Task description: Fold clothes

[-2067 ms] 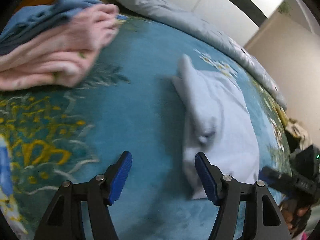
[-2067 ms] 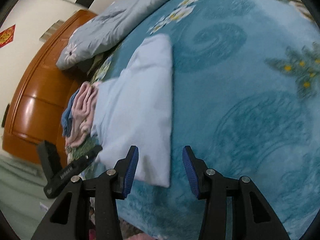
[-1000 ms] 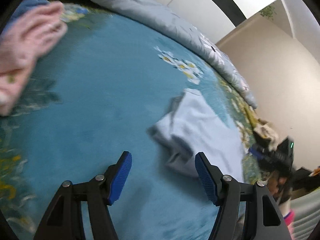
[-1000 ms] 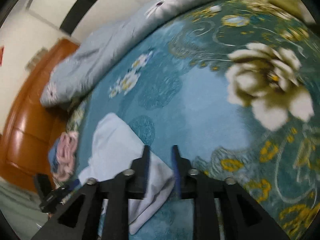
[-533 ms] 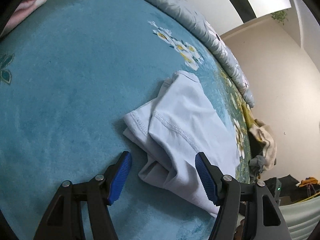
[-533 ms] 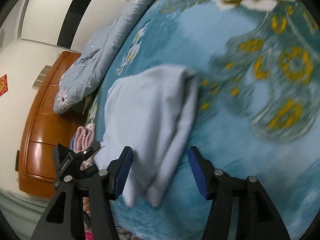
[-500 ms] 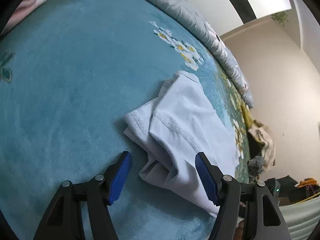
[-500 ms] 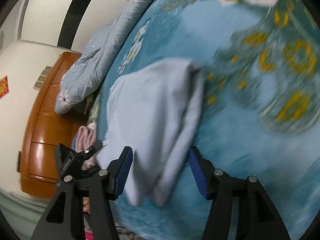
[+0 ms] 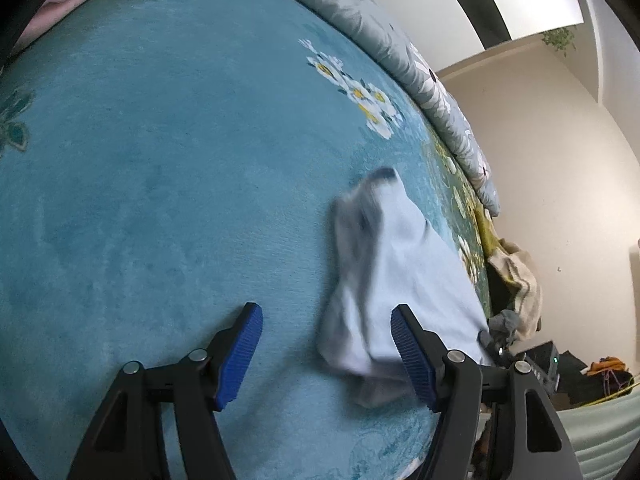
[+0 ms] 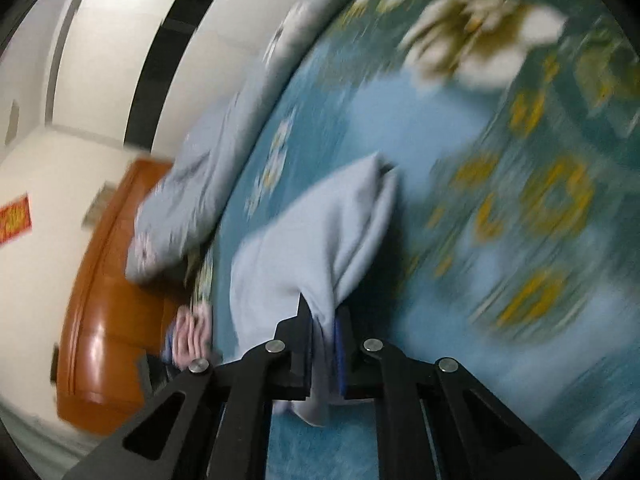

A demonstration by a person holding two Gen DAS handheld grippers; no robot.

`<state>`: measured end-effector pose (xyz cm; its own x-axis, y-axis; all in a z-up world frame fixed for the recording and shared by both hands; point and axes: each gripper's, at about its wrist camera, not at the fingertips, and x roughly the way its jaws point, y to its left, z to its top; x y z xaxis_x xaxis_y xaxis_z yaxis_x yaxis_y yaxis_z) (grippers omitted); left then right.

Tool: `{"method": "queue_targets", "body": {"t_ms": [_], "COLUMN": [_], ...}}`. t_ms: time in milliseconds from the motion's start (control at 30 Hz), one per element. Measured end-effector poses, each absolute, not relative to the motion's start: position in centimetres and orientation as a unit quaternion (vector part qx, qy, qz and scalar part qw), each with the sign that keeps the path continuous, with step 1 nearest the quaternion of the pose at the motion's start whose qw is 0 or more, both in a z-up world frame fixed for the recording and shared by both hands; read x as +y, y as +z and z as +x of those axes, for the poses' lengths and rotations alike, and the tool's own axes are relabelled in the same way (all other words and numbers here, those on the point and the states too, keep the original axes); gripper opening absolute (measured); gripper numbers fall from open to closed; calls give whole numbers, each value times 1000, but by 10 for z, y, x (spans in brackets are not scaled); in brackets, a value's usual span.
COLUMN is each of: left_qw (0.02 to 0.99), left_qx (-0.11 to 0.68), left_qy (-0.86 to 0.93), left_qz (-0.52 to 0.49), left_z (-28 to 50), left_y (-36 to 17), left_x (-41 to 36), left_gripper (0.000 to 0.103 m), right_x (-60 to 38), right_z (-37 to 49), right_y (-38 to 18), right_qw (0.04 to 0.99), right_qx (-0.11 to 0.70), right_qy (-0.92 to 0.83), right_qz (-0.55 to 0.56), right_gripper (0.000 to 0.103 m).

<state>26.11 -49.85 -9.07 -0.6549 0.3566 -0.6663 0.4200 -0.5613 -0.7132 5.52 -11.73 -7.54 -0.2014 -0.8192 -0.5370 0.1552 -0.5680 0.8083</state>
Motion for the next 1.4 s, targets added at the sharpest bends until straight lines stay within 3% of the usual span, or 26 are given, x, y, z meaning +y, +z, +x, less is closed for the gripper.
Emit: {"method": "queue_targets", "body": {"t_ms": [667, 733, 800, 867, 1033, 1100, 1233, 1400], "left_qw": [-76, -71, -62, -57, -53, -52, -56, -58], "left_qx": [454, 454, 449, 440, 416, 414, 425, 422], "left_qy": [-777, -780, -784, -789, -799, -800, -797, -801], "left_qz": [429, 425, 424, 425, 431, 432, 426, 421], "left_z": [196, 196, 197, 198, 195, 194, 194, 191], "left_y": [-97, -96, -96, -96, -94, -95, -100, -98], "left_x": [-442, -441, -439, -436, -427, -426, -429, -426], "left_gripper": [73, 69, 56, 51, 51, 53, 54, 65], "right_x": [-109, -110, -110, -109, -110, -112, -117, -122], "right_z": [36, 36, 36, 37, 39, 39, 35, 28], "right_y": [-87, -88, -91, -94, -97, -98, -101, -106], "right_qw": [342, 342, 341, 338, 335, 339, 347, 348], "right_qx": [-279, -275, -275, -277, -265, -258, -260, -274], "right_qy": [-707, -707, -705, -703, -704, -702, -700, -695], "right_qz": [552, 554, 558, 560, 567, 570, 568, 567], "right_gripper": [10, 11, 12, 12, 17, 24, 24, 25]}}
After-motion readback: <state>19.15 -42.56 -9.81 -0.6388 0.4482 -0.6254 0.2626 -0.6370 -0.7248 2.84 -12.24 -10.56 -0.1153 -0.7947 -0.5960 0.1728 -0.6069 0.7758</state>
